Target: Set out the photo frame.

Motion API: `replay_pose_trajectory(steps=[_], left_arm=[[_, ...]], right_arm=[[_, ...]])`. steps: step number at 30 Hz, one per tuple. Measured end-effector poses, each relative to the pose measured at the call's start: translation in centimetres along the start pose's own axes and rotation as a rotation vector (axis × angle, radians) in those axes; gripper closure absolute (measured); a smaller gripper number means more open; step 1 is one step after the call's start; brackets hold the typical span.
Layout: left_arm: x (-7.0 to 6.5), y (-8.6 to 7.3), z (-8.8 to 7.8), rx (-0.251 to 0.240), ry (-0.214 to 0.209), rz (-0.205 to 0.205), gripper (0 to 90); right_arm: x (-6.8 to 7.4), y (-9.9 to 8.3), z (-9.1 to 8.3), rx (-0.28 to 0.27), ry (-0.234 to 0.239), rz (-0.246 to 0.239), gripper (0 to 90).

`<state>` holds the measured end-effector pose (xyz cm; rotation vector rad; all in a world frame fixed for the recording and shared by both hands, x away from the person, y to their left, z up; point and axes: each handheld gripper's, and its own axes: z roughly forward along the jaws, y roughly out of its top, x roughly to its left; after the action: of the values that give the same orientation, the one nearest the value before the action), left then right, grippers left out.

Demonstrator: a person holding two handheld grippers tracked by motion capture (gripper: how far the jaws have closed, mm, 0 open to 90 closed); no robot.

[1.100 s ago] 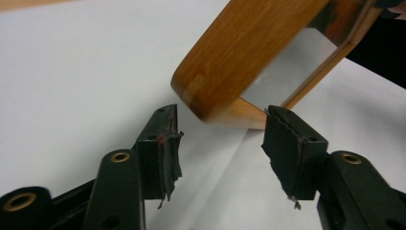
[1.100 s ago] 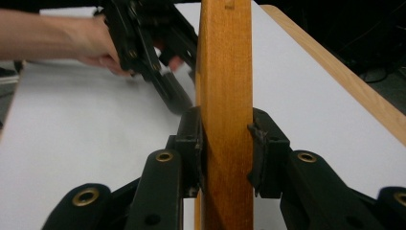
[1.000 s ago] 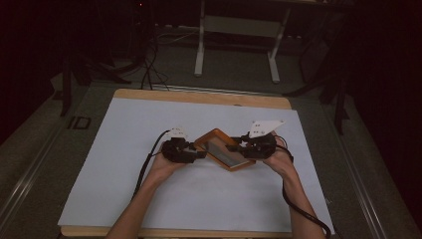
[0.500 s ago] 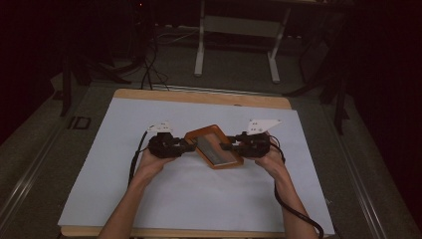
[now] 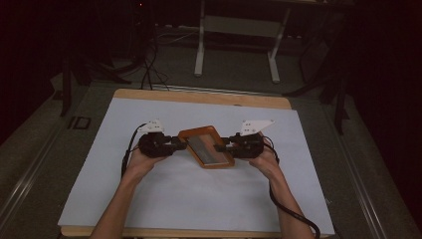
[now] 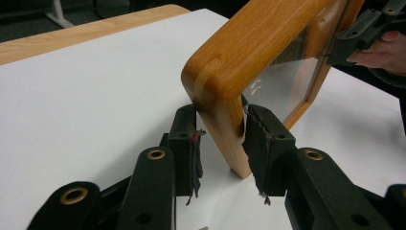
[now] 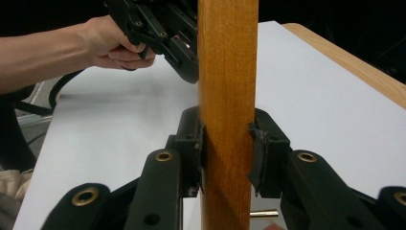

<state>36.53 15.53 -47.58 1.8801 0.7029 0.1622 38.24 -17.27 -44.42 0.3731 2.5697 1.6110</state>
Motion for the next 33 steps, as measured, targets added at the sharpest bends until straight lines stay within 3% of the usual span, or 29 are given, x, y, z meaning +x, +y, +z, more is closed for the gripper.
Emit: replay_pose_trajectory(steps=[8, 14, 20, 26, 33], left_arm=[[-0.3, 0.0, -0.5, -0.005, 0.010, 0.011, 66.2], [-1.1, 0.3, -1.1, -0.011, 0.062, 0.044, 65.9], [-1.6, 0.3, -1.6, -0.017, 0.076, 0.045, 66.0], [-1.7, 0.4, -2.1, -0.028, 0.061, 0.034, 66.6], [-1.8, 0.6, -1.8, -0.047, 0.000, 0.043, 65.7]], right_arm=[[0.1, -0.2, 0.2, -0.008, 0.008, 0.001, 68.7], [0.1, -0.6, 0.5, -0.016, 0.017, 0.011, 68.6], [0.3, -1.2, 0.9, -0.026, 0.020, 0.029, 68.3], [0.3, -1.8, 1.5, -0.045, 0.022, 0.059, 67.8], [0.2, -2.8, 1.7, -0.046, 0.019, 0.083, 67.1]])
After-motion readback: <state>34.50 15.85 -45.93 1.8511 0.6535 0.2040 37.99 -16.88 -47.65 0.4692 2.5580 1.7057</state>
